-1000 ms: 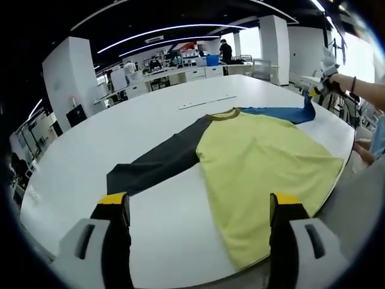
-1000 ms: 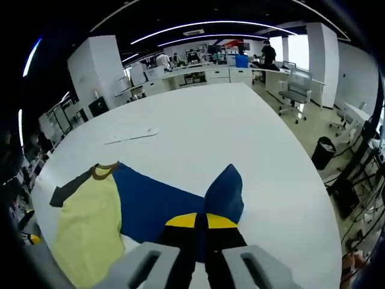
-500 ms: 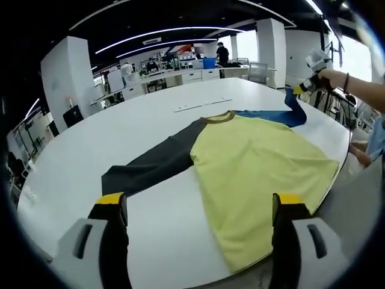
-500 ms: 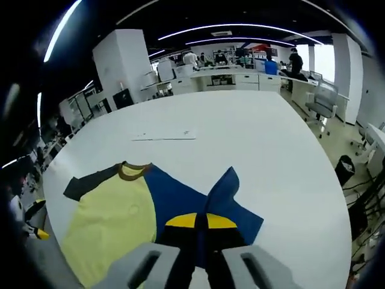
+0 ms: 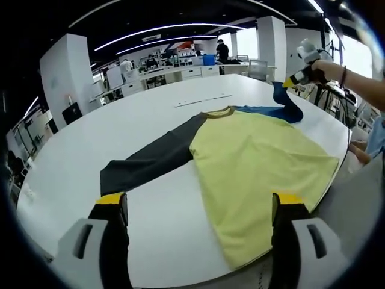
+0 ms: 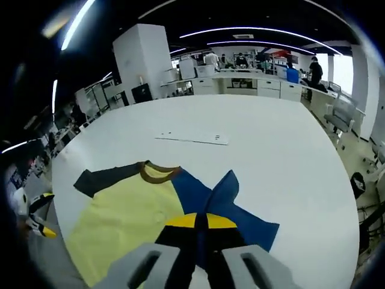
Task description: Fold the garment on the visible template until the final outline fits inside the template.
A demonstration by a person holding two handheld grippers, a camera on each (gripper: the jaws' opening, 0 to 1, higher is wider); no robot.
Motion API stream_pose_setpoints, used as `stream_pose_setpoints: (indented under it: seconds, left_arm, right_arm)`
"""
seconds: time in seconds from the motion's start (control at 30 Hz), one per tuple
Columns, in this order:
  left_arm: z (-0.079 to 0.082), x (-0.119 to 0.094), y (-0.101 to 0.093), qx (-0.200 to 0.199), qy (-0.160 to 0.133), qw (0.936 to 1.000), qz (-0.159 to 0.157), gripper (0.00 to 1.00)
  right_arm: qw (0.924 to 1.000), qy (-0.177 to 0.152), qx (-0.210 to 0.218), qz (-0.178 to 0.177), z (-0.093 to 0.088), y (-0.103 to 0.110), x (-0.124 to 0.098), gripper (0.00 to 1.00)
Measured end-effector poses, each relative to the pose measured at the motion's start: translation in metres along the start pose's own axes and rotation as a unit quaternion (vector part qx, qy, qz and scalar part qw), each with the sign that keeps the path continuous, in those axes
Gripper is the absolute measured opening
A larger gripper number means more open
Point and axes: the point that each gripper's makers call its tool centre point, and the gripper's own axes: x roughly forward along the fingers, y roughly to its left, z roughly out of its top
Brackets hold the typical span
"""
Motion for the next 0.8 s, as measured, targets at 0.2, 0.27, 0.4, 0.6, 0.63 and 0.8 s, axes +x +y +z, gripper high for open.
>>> stream_pose_setpoints:
  seconds: [0.2,0.27,0.4,0.6,0.63,0.8]
  left_arm:
    - [-0.001,0.000,0.001,-0.001,0.002,1.0000,0.000,0.96]
    - [-0.002,0.000,0.000,-0.001,0.003,1.0000,-0.002,0.96]
    - [-0.003,0.003,-0.002,0.000,0.006,1.0000,-0.008,0.96]
    - [-0.002,0.005,-0.002,-0.001,0.004,0.9999,-0.011,0.95]
    - [-0.002,0.005,-0.002,-0.001,0.004,0.9999,-0.011,0.95]
    - [-0.003,0.006,-0.001,-0.004,0.005,0.9999,-0.012,0.95]
  right_arm:
    - [0.9997,0.001,-0.016,0.019,0.008,0.022,0.009,0.00]
    - [0.9995,0.001,-0.022,0.024,0.012,0.027,0.011,0.00]
    - [0.9990,0.001,-0.029,0.033,0.019,0.040,0.016,0.00]
    - [0.9981,0.003,-0.041,0.047,0.024,0.057,0.024,0.00]
    - [0.9979,0.004,-0.044,0.047,0.024,0.059,0.025,0.00]
    - [0.9966,0.013,-0.066,0.048,0.024,0.069,0.033,0.00]
